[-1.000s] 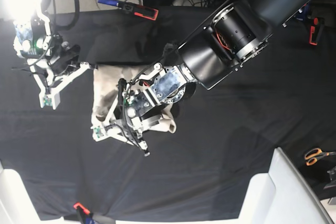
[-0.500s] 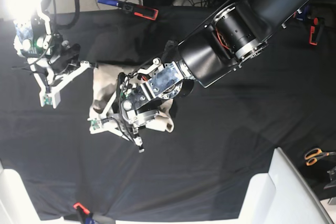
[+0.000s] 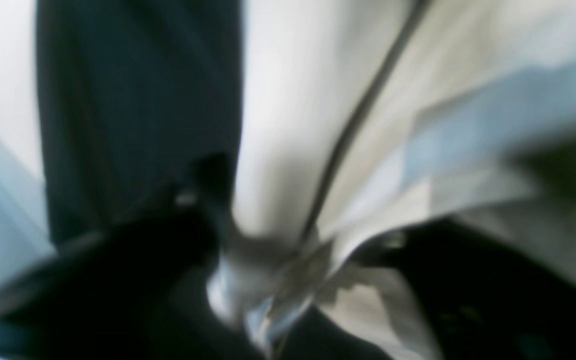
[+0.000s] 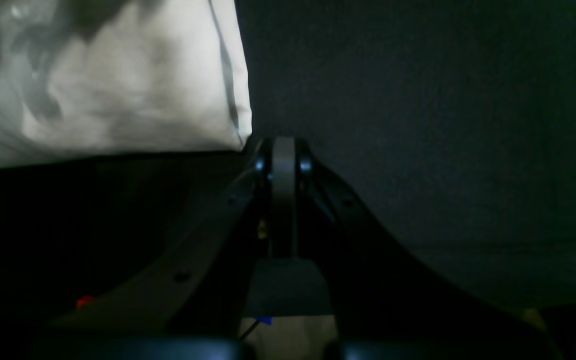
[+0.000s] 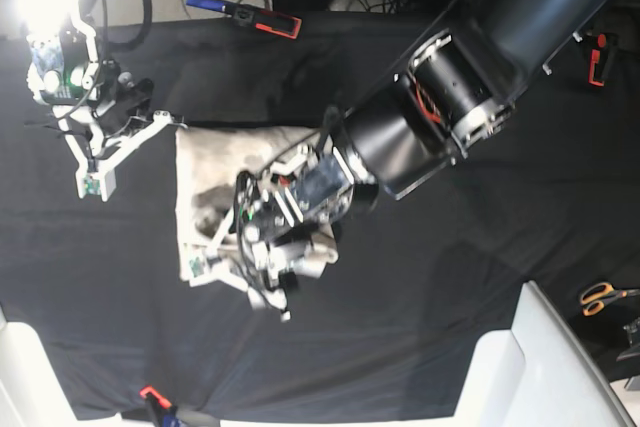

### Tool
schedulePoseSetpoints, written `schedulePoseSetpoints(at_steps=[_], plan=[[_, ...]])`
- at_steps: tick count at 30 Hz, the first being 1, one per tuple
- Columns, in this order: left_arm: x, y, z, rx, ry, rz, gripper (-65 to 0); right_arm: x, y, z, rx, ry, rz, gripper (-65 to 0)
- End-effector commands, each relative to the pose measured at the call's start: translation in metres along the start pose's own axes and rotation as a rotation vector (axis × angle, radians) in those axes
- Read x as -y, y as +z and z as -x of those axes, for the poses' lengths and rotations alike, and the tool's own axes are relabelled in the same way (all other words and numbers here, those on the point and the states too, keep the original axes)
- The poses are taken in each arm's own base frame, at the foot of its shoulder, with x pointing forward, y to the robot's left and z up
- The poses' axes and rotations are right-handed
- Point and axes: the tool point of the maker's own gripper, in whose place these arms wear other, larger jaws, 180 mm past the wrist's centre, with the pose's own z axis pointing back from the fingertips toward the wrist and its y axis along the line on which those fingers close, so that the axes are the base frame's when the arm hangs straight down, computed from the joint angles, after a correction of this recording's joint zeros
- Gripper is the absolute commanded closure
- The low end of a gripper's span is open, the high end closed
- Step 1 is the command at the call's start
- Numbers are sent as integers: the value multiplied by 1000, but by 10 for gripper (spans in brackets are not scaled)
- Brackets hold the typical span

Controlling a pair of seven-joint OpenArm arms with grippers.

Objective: Fold the T-shirt properly
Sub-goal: 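Grasp the folded shirt edge with the left gripper and tuck it under, then press the shirt square flat with both grippers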

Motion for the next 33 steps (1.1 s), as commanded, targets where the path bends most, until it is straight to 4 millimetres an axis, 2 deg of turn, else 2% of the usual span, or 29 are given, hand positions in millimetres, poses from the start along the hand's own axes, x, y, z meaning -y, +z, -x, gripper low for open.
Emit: schedulePoseSetpoints(at_steps=[1,5,13,15,18,19,21,22,24,25,30,33], plan=[[-21,6,-20,44,-3,-43,-471,0,3,-11,40,7,-1,-14],[-31,8,-26,57,-2,-58,-647,0,3,-11,40,6,-2,-14],[-47,19,-52,113,2,-85,-650,0,3,-13,43,6,-3,-14],[-53,28,-62,160,68,-88,-650,0,3,-12,41,6,-2,-14],[-57,39,-63,184,176,-87,-650,1,0,-10,31,5,2,-14],[-58,43,-64,187,188,-88,-614,2,-1,-8,26,4,4,-14],[-48,45,-63,182,196,-74,-451,3,-2,-7,23,4,7,-14],[-46,46,-63,181,203,-70,-346,3,-2,-7,23,4,7,-14],[-34,45,-56,166,212,-52,-91,3,-2,-7,24,5,6,-14],[-30,44,-48,143,216,-46,0,3,-2,-7,24,5,6,-14],[-11,38,2,56,226,-26,0,2,-2,-8,26,5,5,-14],[4,39,23,37,286,-2,0,4,-2,-8,26,7,8,-14]])
